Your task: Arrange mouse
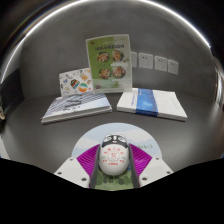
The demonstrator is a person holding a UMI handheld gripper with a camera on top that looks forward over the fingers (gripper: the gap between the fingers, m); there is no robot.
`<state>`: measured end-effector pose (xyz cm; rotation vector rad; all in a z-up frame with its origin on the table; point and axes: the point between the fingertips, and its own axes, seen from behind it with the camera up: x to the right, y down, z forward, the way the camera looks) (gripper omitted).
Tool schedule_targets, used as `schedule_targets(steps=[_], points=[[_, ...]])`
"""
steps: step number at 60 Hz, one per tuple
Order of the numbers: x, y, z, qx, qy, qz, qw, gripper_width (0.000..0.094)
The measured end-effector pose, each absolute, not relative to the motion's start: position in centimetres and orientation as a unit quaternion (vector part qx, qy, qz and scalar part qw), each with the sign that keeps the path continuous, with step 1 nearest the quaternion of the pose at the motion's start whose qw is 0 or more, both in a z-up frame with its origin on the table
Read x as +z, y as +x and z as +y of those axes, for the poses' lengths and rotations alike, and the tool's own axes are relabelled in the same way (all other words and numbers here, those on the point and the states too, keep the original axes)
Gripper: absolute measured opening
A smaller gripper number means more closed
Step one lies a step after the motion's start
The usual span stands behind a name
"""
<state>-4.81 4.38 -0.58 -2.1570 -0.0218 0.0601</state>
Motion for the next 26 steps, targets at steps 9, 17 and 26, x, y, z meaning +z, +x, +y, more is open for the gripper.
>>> schedule_targets(steps=[9,17,26], points=[[-0.2,-5.4,3.4,0.053,-0.885,0.002,0.462,0.0792],[1.8,-6.1,-0.1,0.092,-0.881,0.007,0.465,0.0842],[2.1,-5.6,-5.0,0.128,-0.884,-0.007,0.450,0.0843]])
